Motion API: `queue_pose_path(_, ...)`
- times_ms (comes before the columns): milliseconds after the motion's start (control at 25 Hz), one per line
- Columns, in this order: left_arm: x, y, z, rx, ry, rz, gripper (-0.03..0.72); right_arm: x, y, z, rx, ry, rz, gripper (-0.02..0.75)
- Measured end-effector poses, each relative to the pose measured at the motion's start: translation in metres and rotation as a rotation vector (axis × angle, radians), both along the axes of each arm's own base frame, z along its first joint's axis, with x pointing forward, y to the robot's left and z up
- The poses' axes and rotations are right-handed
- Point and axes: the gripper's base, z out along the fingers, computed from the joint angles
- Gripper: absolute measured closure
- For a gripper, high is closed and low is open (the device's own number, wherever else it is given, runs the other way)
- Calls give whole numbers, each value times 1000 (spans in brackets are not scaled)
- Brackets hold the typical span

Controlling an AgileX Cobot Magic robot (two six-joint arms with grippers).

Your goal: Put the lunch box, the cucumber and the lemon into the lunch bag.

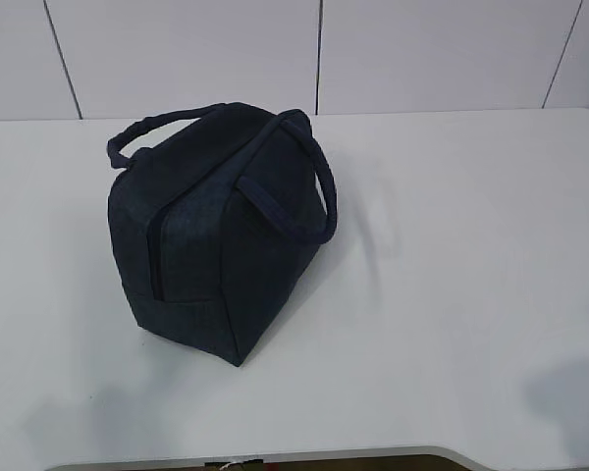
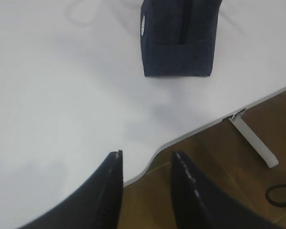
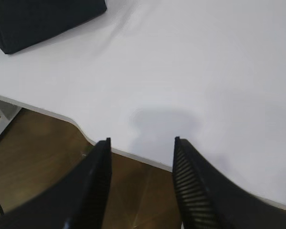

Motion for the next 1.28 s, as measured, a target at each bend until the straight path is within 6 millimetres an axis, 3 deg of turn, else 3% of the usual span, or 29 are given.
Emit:
queue_pose_path(440, 4, -2, 0, 0, -1, 272, 446, -2, 3, 0, -2, 0, -250, 386)
queue_pose_path(1280, 4, -2, 0, 0, -1, 284, 446, -2, 3, 0, 0, -1, -264, 385)
